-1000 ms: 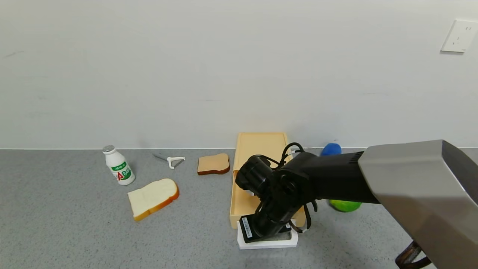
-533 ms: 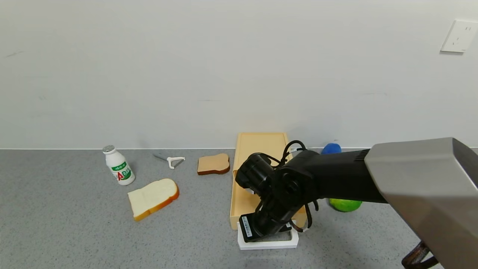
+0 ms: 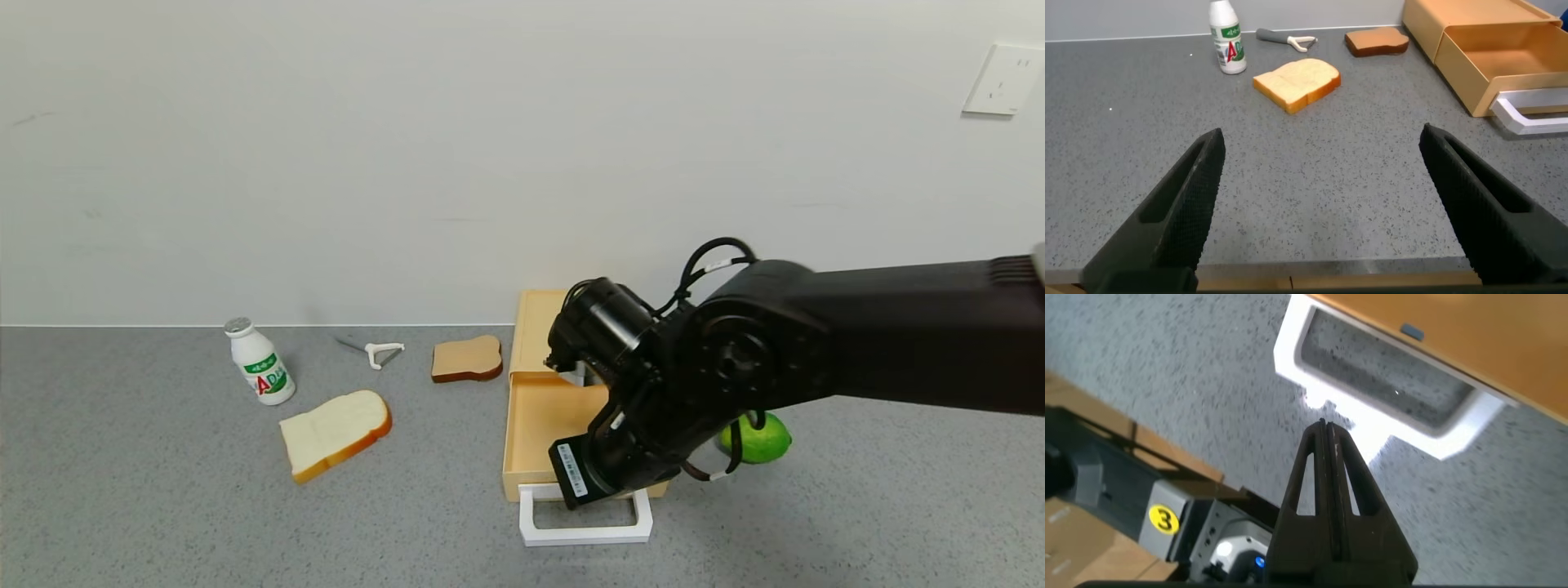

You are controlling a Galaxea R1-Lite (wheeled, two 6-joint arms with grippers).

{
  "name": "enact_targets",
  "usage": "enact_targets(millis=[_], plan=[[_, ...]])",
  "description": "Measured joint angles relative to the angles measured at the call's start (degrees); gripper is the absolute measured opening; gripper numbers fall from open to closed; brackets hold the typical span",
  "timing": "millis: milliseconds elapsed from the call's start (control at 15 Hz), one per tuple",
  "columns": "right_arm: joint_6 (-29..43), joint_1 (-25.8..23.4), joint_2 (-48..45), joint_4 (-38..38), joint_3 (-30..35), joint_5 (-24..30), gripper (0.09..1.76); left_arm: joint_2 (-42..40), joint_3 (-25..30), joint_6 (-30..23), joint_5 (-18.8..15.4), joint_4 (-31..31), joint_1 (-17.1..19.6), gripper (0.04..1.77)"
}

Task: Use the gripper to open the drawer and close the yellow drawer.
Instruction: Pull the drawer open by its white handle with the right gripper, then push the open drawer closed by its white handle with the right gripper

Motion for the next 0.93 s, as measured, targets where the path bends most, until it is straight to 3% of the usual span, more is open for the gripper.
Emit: enact_targets(millis=[267,533,933], plan=[[-8.28,-3.61,-13.28,-0.29,8.63,1.43,0.12,0.02,0.00,-0.02,0.00,0.00,0.00,1.72],[-19.52,-13.46,-26.04,-2.28,19.24,10.33,0.12,0.02,0.00,0.00,0.00,0.00,-0.01,1.72],[-22.58,-25.53,-36.61,-18.08,31.48,20.11,0.12,0.02,0.00,-0.02,0.00,0.00,0.00,1.72]])
